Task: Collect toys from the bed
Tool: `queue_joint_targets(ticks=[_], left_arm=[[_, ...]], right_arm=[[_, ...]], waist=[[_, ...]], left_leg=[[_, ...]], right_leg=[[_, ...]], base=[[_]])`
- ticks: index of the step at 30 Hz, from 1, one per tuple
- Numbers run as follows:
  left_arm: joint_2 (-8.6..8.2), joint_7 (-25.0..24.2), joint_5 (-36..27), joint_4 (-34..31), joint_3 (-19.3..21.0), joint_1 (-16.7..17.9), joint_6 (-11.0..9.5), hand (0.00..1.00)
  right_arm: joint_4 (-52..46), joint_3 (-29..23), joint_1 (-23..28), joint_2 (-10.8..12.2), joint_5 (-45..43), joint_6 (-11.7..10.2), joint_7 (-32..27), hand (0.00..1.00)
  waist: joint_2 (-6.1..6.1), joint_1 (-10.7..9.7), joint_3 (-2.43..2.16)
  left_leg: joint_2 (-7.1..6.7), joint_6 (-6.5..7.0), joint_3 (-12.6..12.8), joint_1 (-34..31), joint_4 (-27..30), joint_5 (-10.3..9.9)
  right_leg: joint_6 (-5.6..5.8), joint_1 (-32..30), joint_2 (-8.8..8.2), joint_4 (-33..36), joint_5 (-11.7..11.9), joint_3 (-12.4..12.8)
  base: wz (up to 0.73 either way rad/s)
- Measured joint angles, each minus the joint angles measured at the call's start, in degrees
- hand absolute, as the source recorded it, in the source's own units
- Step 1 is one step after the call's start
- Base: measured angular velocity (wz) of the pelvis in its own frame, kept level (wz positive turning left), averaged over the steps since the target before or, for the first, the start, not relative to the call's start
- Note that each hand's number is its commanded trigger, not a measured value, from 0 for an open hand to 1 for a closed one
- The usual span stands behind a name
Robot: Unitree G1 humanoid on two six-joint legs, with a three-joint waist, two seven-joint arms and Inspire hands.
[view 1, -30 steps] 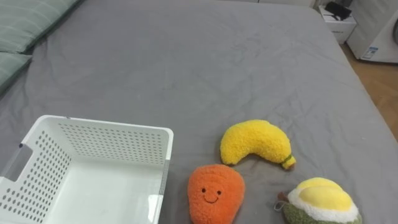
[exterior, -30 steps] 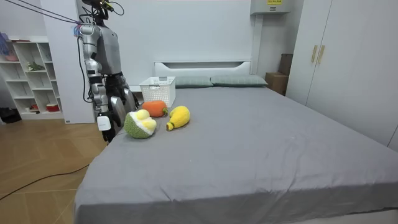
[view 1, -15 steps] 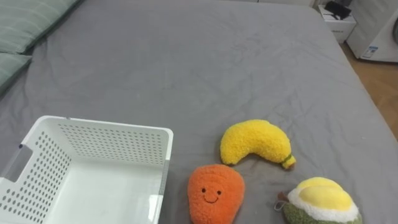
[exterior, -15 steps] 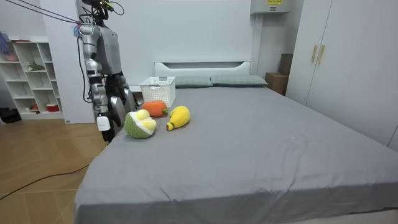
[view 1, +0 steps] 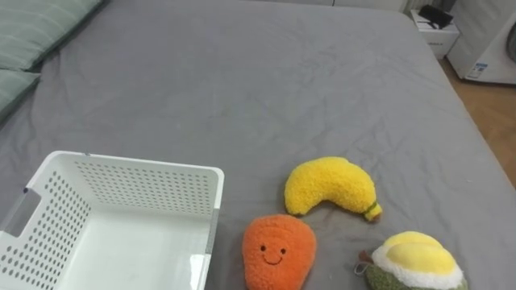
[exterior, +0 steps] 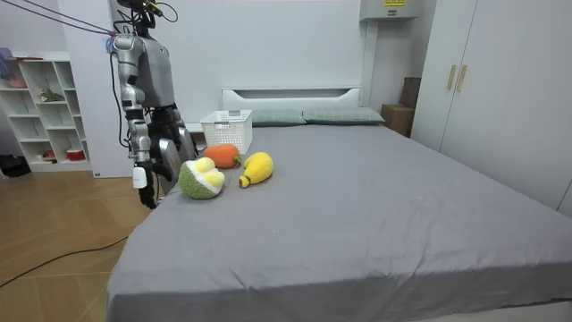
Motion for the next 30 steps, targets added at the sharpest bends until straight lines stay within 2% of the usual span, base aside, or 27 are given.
queue_joint_targets(ticks=[3, 13, 21, 27, 30], left_arm=[[0.19, 0.0, 0.0, 0.0, 1.0, 0.7, -0.1, 0.00], [1.15, 0.2, 1.0, -1.6, 4.2, 2.5, -0.2, 0.00], [1.59, 0.1, 1.8, -2.1, 4.3, 1.8, -1.3, 0.00], [1.56, 0.0, 2.8, -2.1, 4.3, 2.1, -2.1, 0.00], [1.51, 0.1, 2.8, -2.1, 4.3, 1.8, -2.1, 0.00]], right_arm=[[-0.1, -2.5, -0.1, 0.0, 0.0, 0.0, -1.6, 0.00], [-4.8, -9.0, -0.2, -0.4, 0.5, -0.1, -6.4, 0.00], [-10.3, -8.9, -1.8, -1.3, -0.3, -1.8, -8.7, 0.00], [-17.1, -8.9, -2.0, -1.3, -4.4, -3.0, -12.1, 0.00], [-20.0, -8.9, -2.7, -1.3, -4.9, -3.5, -13.9, 0.00]], waist=[[-0.20, -1.1, 0.10], [-0.73, -1.9, -0.03], [-0.97, -2.2, 0.04], [-0.70, -1.7, -0.01], [-0.36, -1.3, -0.18]], left_leg=[[-0.01, 0.00, -0.1, 0.0, 0.0, 0.0], [-0.01, 0.01, 0.2, 0.1, 0.3, 0.0], [0.08, 0.01, 1.2, 1.0, 0.0, 0.0], [0.21, 0.01, 2.4, 1.5, -0.8, 0.0], [0.27, 0.01, 2.8, 1.5, -1.1, 0.0]], right_leg=[[0.01, 0.1, -0.02, 0.1, 0.0, 0.3], [0.02, -0.2, -0.03, 0.3, 0.0, 0.8], [0.04, -0.3, 0.09, 0.7, -0.1, 1.8], [0.04, -0.5, 0.43, 0.8, 0.0, 3.0], [0.02, -1.1, 0.49, 0.8, 0.0, 3.2]], base=[[0.00], [-0.01], [-0.07], [-0.11], [-0.07]])
